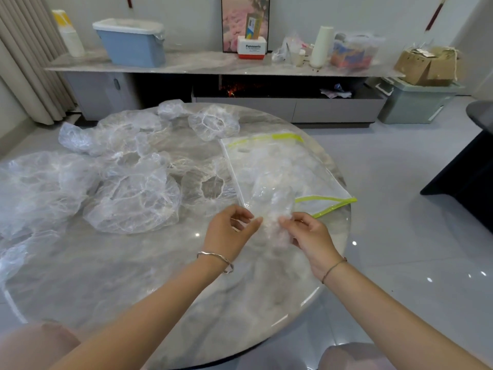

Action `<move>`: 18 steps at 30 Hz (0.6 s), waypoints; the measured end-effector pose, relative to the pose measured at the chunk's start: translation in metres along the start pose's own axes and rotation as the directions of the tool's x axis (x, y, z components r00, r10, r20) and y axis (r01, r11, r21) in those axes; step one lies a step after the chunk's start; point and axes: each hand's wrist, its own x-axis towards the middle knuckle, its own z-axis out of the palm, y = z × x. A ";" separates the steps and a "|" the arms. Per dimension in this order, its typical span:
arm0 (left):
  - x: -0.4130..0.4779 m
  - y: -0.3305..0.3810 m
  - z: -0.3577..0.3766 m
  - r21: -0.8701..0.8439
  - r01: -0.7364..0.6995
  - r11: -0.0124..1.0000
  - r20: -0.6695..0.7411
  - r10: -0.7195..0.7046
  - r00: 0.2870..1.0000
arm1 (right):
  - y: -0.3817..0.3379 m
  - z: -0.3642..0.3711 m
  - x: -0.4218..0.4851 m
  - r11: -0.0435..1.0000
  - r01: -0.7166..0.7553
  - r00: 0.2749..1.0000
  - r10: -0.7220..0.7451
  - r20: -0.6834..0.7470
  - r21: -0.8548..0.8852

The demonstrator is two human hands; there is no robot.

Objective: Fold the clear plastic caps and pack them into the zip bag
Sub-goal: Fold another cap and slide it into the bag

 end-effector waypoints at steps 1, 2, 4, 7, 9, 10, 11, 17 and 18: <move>0.000 0.002 0.006 -0.033 0.031 0.999 0.062 -0.029 0.998 | -0.002 -0.002 0.001 1.000 -0.006 1.000 0.007 -0.008 0.027; 0.002 0.002 0.014 -0.064 0.060 0.996 0.107 -0.052 0.993 | -0.003 -0.006 0.001 0.998 -0.025 1.000 0.024 0.009 0.054; 0.004 0.004 0.026 -0.136 0.117 0.984 0.157 -0.096 0.983 | -0.004 -0.009 0.002 0.992 -0.084 0.994 0.076 0.078 0.098; 0.010 0.008 0.036 -0.253 0.244 0.936 0.207 -0.194 0.959 | -0.004 -0.015 0.007 0.983 -0.124 0.987 0.108 0.119 0.134; 0.016 0.009 0.040 -0.264 0.279 0.923 0.264 -0.209 0.942 | -0.002 -0.021 0.012 0.974 -0.151 0.984 0.131 0.124 0.170; 0.019 0.010 0.042 -0.253 0.281 0.925 0.296 -0.203 0.933 | -0.003 -0.025 0.014 0.968 -0.172 0.978 0.147 0.146 0.182; 0.022 0.010 0.044 -0.238 0.269 0.933 0.317 -0.187 0.930 | -0.004 -0.028 0.016 0.965 -0.187 0.974 0.157 0.163 0.186; 0.052 -0.002 0.053 0.314 -0.306 0.899 0.213 0.248 0.945 | 0.002 -0.051 0.039 0.966 -0.175 0.969 0.204 -0.143 0.190; 0.057 -0.004 0.054 0.418 -0.372 0.829 0.263 0.281 0.923 | 0.005 -0.054 0.045 0.966 -0.186 0.958 0.219 -0.184 0.180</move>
